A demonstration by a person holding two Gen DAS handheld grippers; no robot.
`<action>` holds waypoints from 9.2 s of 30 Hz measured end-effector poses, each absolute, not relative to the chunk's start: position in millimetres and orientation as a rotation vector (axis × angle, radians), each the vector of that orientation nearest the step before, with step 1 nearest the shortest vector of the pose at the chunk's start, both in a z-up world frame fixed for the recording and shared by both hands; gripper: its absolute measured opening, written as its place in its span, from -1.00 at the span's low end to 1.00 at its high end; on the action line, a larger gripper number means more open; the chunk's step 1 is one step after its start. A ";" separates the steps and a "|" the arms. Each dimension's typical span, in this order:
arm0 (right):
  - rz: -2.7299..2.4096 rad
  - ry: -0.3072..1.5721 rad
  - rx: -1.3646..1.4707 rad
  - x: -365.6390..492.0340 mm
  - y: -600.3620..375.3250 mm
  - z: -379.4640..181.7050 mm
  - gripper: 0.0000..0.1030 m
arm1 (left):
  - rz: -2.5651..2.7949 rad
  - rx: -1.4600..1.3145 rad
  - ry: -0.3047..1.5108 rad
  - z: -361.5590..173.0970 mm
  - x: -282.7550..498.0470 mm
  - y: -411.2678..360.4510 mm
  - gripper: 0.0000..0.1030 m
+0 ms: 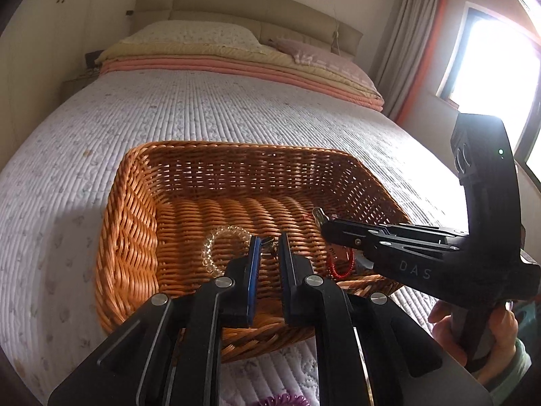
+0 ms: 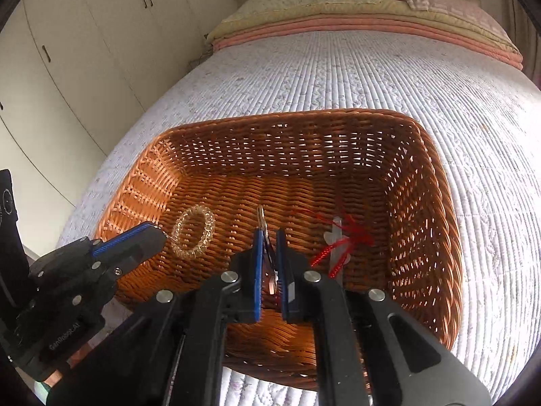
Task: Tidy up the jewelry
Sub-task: 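Carry both held items into the wicker basket and open both tools, then grasp the yellow coil hair tie with the right tool while the left tool grasps a clear bead chain, then carry both held items over the wicker basket and release them inside, then grasp the black watch with the right tool while the left tool grasps the star charm chain, then carry the watch and chain over the wicker basket and open both tools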
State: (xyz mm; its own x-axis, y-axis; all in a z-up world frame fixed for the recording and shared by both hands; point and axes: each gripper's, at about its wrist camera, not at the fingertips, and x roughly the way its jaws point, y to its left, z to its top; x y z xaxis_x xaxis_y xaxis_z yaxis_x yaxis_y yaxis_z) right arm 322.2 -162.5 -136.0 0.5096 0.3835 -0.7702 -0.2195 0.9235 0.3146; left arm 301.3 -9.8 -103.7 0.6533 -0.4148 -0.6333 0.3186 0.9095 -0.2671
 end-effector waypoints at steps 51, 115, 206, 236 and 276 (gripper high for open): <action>0.235 0.904 0.100 150.8 -196.2 -176.5 -0.29 | -0.252 -0.011 0.852 -155.9 149.3 11.0 -0.20; 0.279 0.843 0.110 306.4 -172.4 -100.5 -0.82 | -0.414 -0.145 0.615 -49.3 294.3 4.9 -0.89; 0.339 0.991 0.213 131.5 -176.5 -157.0 -0.78 | -0.434 -0.359 0.877 -135.9 176.2 126.9 -0.85; 0.352 1.017 0.354 122.7 -190.4 -171.1 -0.80 | -0.474 -0.571 0.845 -160.4 117.6 154.6 -0.85; 0.265 0.836 0.294 325.2 -198.7 -104.4 -0.80 | -0.480 -0.307 0.731 -71.1 335.0 8.3 -0.85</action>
State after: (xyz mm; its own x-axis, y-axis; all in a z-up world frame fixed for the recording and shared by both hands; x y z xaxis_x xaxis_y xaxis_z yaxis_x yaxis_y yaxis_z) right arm 325.2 -198.7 -104.4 0.6420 0.3431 -0.6857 -0.1141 0.9271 0.3570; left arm 335.0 8.3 -71.1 0.6444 -0.5183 -0.5622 0.3093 0.8491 -0.4282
